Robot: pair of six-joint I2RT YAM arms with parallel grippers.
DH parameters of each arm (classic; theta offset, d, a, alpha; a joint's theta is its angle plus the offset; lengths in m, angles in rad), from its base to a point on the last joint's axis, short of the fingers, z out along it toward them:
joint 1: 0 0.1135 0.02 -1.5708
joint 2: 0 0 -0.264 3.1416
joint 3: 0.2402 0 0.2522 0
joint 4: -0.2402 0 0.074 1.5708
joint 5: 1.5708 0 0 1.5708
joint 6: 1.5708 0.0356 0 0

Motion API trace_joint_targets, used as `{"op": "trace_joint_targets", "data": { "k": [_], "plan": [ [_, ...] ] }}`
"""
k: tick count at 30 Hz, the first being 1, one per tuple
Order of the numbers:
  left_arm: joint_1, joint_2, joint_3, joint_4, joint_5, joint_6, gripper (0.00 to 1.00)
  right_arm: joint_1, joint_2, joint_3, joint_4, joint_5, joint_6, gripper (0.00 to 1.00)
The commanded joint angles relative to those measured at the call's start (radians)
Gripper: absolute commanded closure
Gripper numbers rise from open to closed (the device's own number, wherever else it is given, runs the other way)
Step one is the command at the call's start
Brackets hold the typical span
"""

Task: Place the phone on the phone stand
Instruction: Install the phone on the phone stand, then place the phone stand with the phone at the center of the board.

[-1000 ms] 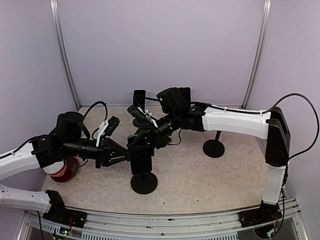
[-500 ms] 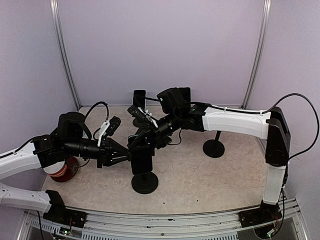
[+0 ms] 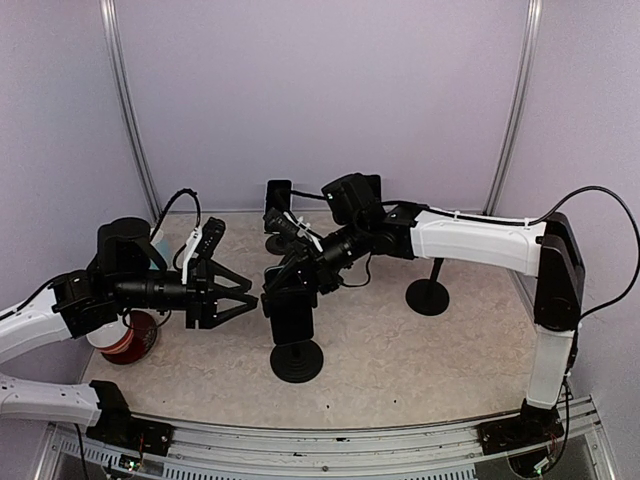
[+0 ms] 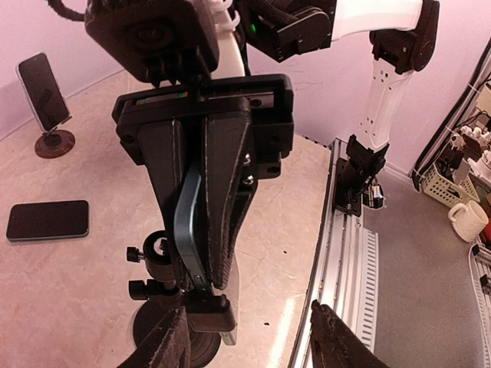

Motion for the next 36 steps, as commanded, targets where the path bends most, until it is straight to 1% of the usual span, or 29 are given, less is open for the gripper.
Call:
{"op": "trace_joint_targets", "data": {
  "k": [1, 4, 11, 15, 21, 25, 28, 33, 34, 36],
  "plan": [
    [0.001, -0.037, 0.037, 0.007, -0.011, 0.000, 0.40, -0.023, -0.038, -0.023, -0.056, 0.084, 0.004, 1.00],
    [0.001, -0.066, 0.040, -0.015, -0.030, -0.001, 0.30, -0.018, -0.052, -0.033, -0.050, 0.105, -0.009, 1.00],
    [0.001, -0.119, 0.039, -0.047, -0.064, -0.011, 0.16, -0.010, -0.078, -0.076, -0.011, 0.162, -0.009, 1.00],
    [0.001, -0.131, 0.038, -0.053, -0.076, -0.018, 0.12, -0.008, -0.100, -0.105, 0.029, 0.205, 0.009, 0.98],
    [0.001, -0.142, 0.034, -0.053, -0.102, -0.034, 0.11, -0.004, -0.137, -0.134, 0.068, 0.275, 0.045, 0.93],
    [0.000, -0.142, 0.034, -0.057, -0.141, -0.043, 0.09, -0.003, -0.156, -0.172, 0.107, 0.332, 0.080, 0.86],
    [-0.001, -0.146, 0.033, -0.063, -0.164, -0.044, 0.07, -0.004, -0.168, -0.191, 0.127, 0.336, 0.089, 0.75],
    [-0.001, -0.148, 0.034, -0.064, -0.188, -0.050, 0.05, -0.003, -0.183, -0.212, 0.137, 0.362, 0.105, 0.72],
    [-0.002, -0.148, 0.034, -0.065, -0.199, -0.053, 0.05, -0.003, -0.187, -0.215, 0.139, 0.372, 0.113, 0.70],
    [-0.004, -0.146, 0.036, -0.072, -0.237, -0.059, 0.02, -0.004, -0.197, -0.216, 0.139, 0.389, 0.127, 0.64]
  ]
}}
